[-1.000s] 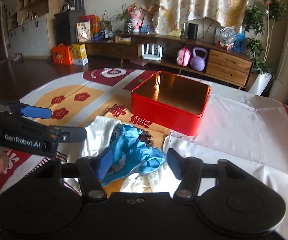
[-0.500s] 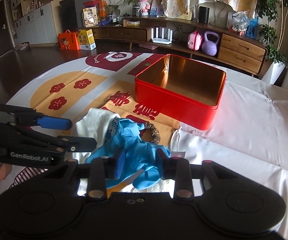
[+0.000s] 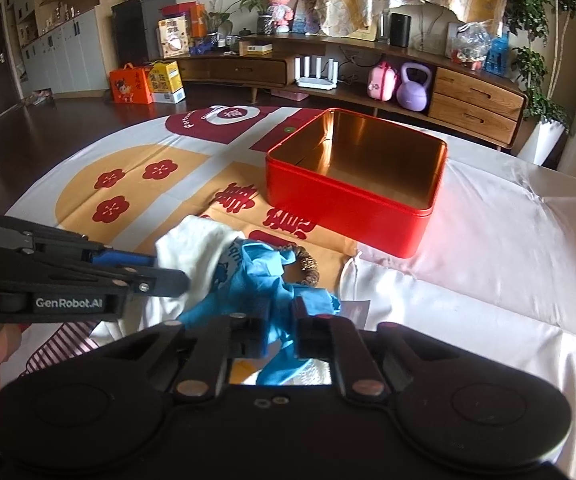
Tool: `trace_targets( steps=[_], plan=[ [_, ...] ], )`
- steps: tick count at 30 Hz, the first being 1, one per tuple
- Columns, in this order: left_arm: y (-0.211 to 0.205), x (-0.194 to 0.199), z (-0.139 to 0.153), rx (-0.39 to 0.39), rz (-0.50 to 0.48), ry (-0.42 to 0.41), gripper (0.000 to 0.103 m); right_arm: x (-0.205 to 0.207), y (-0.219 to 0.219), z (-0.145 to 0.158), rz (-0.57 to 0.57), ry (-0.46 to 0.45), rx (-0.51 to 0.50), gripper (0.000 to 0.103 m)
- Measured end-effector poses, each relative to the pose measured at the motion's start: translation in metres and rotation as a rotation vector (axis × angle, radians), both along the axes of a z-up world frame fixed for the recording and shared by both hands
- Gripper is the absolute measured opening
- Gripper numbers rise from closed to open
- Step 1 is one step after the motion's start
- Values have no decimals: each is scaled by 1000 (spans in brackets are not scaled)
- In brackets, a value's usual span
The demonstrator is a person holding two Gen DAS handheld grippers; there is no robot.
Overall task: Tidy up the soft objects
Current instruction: 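Grasp the white cloth with the left gripper while the right gripper grasps the blue gloves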
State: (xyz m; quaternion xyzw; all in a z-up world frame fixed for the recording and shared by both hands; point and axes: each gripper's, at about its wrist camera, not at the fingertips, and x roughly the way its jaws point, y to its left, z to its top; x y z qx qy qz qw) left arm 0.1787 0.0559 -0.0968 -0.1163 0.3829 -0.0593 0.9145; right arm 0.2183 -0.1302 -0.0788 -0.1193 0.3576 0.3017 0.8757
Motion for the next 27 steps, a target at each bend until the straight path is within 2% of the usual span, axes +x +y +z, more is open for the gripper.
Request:
trace_targets(
  steps=[3, 6, 20, 27],
  plan=[
    [1, -2, 1, -14, -5, -5, 9, -2, -2, 2, -12, -6, 13, 2],
    [1, -4, 5, -6, -3, -19, 7, -6, -5, 8, -19, -21, 29, 1],
    [11, -17, 52, 0, 7, -110, 5, -11, -25, 53, -52, -99, 105, 1],
    [6, -20, 38, -29, -3, -27, 6, -13, -29, 53, -56, -88, 113, 1]
  ],
)
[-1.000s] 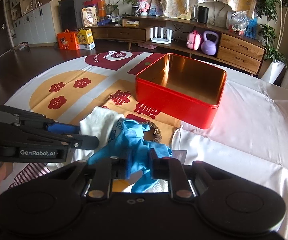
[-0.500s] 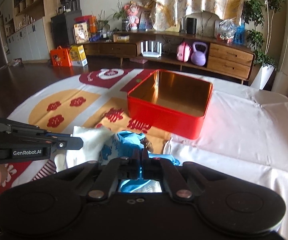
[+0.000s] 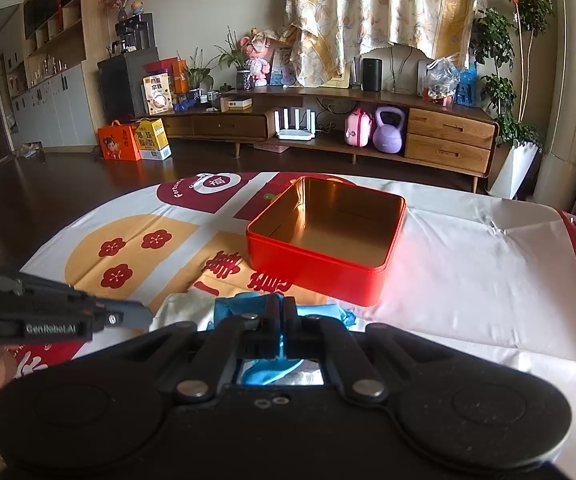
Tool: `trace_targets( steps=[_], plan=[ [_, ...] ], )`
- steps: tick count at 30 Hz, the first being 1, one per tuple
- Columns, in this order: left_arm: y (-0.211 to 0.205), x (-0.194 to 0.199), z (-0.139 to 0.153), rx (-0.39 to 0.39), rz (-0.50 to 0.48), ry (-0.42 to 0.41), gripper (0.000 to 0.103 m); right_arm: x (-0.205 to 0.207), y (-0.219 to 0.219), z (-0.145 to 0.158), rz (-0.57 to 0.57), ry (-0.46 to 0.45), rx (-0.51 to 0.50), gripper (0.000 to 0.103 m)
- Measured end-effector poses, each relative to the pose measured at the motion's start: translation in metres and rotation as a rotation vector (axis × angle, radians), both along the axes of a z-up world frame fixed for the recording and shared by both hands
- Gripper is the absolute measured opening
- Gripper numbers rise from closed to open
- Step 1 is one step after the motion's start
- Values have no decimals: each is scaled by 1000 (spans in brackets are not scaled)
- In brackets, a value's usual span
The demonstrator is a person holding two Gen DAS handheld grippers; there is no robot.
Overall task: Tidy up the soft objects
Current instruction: 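Grasp the white cloth with the left gripper while the right gripper grasps the blue gloves, then lift the white cloth with the left gripper while the right gripper carries the blue gloves toward the red tin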
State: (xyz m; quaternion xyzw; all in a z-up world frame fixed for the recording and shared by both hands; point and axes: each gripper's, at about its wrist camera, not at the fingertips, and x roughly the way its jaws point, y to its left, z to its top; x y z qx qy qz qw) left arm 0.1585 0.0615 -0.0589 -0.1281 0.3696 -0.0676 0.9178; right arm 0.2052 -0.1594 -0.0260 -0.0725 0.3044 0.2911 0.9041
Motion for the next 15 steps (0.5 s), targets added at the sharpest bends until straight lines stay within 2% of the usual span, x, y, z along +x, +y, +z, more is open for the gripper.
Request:
trace_targets(
  steps=[4, 5, 7, 8, 9, 15],
  plan=[
    [-6, -1, -12, 16, -2, 33, 10, 0, 0, -5, -2, 12, -7, 1],
    [-9, -3, -14, 22, -9, 30, 16, 1, 0, -6, -3, 15, -6, 1],
    [-13, -3, -17, 39, -16, 31, 47, 2, 0, -8, -3, 20, -4, 1],
    [-15, -3, -19, 40, -23, 32, 78, 1, 0, -9, -2, 21, -5, 1],
    [-17, -4, -20, 40, -25, 27, 85, 2, 0, -10, -3, 23, -6, 1],
    [-26, 8, -33, 92, -11, 50, 85, 3, 2, -17, 0, 41, -12, 1]
  ],
)
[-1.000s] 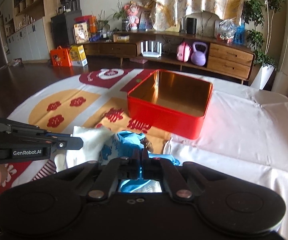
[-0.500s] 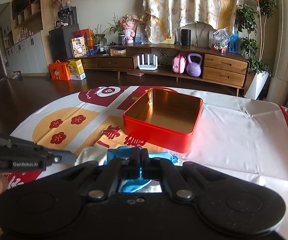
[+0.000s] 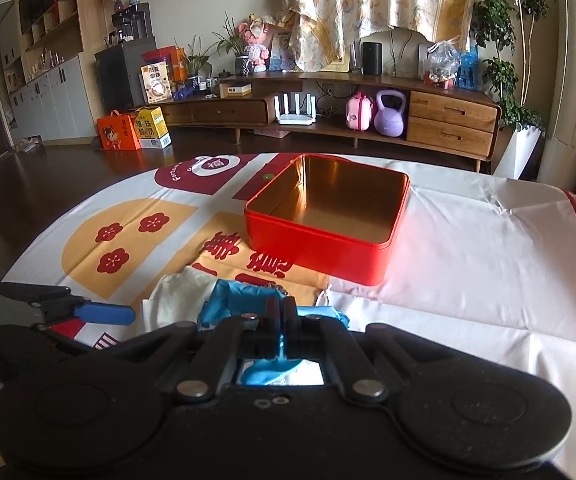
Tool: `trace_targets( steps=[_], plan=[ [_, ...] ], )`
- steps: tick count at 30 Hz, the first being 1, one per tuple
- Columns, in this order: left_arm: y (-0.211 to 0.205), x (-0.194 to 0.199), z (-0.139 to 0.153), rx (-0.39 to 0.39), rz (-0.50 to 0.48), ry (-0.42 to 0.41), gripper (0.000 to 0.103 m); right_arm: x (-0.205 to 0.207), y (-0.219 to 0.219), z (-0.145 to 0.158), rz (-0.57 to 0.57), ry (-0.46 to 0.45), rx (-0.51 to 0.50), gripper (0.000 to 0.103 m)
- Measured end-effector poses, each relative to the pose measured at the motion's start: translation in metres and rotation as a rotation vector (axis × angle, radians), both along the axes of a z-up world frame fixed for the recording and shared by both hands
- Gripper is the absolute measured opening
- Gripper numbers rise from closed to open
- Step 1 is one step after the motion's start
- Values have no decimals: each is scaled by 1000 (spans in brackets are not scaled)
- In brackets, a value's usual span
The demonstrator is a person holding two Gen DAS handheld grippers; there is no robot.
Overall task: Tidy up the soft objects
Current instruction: 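Lift the white cloth with the left gripper while the right gripper carries the blue gloves toward the red tin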
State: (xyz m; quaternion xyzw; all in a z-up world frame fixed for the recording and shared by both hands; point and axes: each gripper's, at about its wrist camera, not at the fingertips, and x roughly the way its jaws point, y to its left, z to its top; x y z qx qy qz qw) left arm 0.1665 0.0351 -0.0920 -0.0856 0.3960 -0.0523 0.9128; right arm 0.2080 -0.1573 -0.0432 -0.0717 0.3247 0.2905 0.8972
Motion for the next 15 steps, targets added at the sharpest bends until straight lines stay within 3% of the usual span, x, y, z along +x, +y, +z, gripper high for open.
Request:
trace_targets(
  steps=[8, 10, 12, 15],
  plan=[
    [4, 16, -18, 24, 16, 48, 84, 1, 1, -3, -1, 9, -3, 1],
    [8, 16, -19, 0, 22, 47, 75, 1, 2, -3, -1, 9, -6, 1],
    [11, 17, -20, -13, 19, 55, 49, 1, 3, -4, -1, 12, -6, 1],
    [16, 16, -20, -35, 14, 53, 36, 1, 3, -4, -1, 11, -6, 1]
  ],
)
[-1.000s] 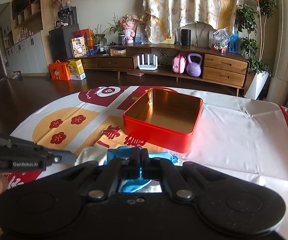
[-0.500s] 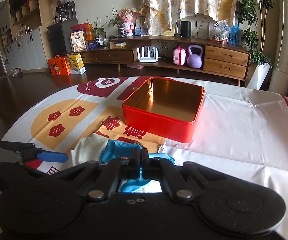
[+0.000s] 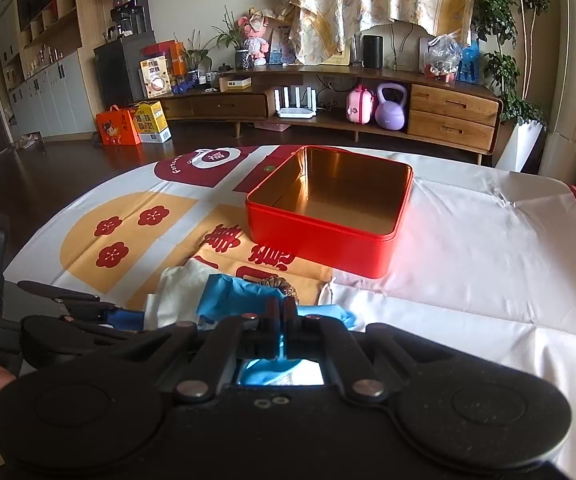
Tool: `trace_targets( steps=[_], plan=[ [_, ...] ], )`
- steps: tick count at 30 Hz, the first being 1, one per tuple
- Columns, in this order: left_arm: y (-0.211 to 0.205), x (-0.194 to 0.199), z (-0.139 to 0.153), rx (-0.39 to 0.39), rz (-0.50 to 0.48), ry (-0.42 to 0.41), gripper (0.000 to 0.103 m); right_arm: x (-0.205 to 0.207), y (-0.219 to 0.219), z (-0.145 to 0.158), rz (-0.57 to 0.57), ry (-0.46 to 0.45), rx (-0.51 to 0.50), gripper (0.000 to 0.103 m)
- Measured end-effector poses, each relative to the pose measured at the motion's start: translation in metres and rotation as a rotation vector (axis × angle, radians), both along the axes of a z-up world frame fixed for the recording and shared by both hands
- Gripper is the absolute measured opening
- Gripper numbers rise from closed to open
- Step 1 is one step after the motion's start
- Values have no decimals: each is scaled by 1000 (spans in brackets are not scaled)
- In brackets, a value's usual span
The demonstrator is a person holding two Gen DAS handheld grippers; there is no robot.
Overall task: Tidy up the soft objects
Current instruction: 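Lift the white cloth with the left gripper while the right gripper carries the blue gloves toward the red tin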
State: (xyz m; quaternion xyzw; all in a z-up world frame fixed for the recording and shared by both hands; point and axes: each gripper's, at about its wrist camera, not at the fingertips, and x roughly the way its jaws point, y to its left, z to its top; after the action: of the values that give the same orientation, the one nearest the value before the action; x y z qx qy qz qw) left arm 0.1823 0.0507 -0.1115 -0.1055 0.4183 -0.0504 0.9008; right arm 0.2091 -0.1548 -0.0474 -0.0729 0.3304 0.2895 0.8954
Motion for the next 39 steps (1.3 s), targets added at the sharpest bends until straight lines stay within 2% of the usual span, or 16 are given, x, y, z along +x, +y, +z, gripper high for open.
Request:
trace_targets(
  steps=[4, 6, 12, 17, 21, 25, 26, 28, 29, 30, 33, 36, 37, 38, 39],
  plan=[
    [7, -5, 6, -29, 10, -22, 28, 0, 0, 0, -1, -1, -3, 1],
    [8, -6, 9, -15, 13, -29, 20, -1, 0, 0, -2, 1, -2, 1],
    [15, -14, 27, -29, 15, -79, 11, -2, 1, 0, -2, -10, -4, 1],
    [14, -16, 44, -19, 5, -119, 9, -4, -2, 5, -12, -24, 6, 1],
    [11, -14, 40, -33, -16, -82, 9, -8, -3, 9, -16, -29, 9, 1],
    [4, -23, 35, 2, -4, -78, 11, -8, -4, 9, -15, -26, 9, 1],
    [4, -25, 35, 8, -5, -87, 16, -8, -4, 9, -14, -25, 10, 1],
    [3, -25, 33, 12, 2, -91, 43, -8, -5, 8, -13, -22, 11, 1],
    [4, -23, 31, 14, 8, -86, 75, -8, -5, 8, -12, -22, 11, 1],
    [3, -21, 29, 21, 14, -85, 83, -8, -5, 8, -12, -23, 10, 1],
    [-1, -11, 20, 38, 1, -59, 84, -8, -5, 7, -15, -18, 11, 1],
    [-9, -5, 13, 122, 3, -59, 79, -8, -4, 3, -20, -8, 9, 1],
    [-10, -2, 11, 128, -4, -49, 72, -8, -5, 3, -21, -7, 7, 1],
    [-10, 1, 8, 123, -11, -33, 51, -8, -5, 2, -21, -6, 6, 1],
    [-9, 3, 5, 114, -15, -15, 41, -8, -5, 1, -20, -6, 6, 1]
  ],
)
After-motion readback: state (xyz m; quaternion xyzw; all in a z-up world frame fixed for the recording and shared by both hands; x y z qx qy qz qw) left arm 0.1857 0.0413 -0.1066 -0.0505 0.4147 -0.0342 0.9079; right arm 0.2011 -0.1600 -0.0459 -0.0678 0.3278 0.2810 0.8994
